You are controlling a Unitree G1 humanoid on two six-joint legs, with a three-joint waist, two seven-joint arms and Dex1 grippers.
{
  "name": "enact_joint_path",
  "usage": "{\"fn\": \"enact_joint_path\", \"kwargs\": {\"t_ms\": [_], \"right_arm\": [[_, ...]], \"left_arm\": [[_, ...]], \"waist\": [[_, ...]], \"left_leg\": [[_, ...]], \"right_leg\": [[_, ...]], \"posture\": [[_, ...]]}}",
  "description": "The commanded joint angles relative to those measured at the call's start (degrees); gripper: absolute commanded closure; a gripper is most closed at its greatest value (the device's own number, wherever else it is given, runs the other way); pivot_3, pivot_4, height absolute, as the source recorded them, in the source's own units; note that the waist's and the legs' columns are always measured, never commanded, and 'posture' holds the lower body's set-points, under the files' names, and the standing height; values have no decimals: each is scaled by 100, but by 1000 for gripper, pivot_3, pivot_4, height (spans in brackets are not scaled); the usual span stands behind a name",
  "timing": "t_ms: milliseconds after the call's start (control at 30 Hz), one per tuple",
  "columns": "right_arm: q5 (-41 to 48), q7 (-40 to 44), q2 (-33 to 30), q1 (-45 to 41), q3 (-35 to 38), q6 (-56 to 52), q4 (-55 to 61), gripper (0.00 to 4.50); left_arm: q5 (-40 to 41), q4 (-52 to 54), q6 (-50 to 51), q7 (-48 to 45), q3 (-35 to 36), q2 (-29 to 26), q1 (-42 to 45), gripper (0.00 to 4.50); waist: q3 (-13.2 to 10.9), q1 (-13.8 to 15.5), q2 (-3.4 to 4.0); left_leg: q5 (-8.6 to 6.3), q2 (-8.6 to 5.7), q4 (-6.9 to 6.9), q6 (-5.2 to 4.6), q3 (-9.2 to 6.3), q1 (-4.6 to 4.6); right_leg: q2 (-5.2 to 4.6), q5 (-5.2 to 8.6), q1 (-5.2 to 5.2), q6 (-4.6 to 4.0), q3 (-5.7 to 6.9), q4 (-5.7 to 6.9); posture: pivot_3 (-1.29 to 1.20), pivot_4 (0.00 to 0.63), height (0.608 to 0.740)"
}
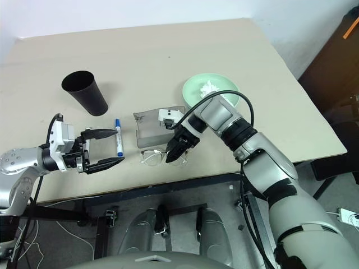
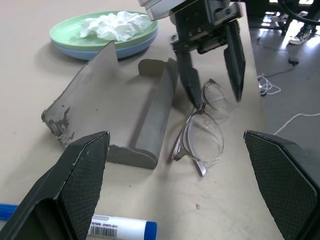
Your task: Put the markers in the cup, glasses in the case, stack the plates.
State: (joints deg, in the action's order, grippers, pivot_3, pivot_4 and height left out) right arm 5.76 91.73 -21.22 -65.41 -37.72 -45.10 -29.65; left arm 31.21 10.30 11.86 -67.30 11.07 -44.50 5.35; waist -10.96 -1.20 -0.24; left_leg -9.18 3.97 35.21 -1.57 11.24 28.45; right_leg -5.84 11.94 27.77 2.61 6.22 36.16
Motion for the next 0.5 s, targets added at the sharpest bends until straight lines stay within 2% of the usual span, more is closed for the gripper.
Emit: {"fn": "enact_joint_path", "kwargs": {"t_ms": [33,133,267,500], "right_arm": [[-33,-8,56,-32,91,72,43,2642],[-47,-31,51,-7,94,86,65,3154],[-62,-43,-1,15,135,97,111,4477],[-47,-51,-74,22,195,36,176,4477]], "left_arm": [[65,183,-68,40,163,-40,57,0],[54,167,-71,63,131,-22,98,0],[28,144,-89,58,86,-11,104,0],[-48,36,-105,97,-17,56,227,0]], "waist": [[0,3,0],[0,5,0],[2,4,-1],[2,14,-1]], "left_leg": [[0,0,-1,0,1,0],[0,0,-2,0,2,0],[0,0,-8,1,7,0],[3,8,-20,5,30,0]], "right_leg": [[0,0,0,0,0,0],[1,0,0,0,1,1],[3,0,1,-1,1,2],[6,-5,11,-9,1,8]], "posture": [[0,150,715],[0,150,715],[0,150,715],[0,150,715]]}}
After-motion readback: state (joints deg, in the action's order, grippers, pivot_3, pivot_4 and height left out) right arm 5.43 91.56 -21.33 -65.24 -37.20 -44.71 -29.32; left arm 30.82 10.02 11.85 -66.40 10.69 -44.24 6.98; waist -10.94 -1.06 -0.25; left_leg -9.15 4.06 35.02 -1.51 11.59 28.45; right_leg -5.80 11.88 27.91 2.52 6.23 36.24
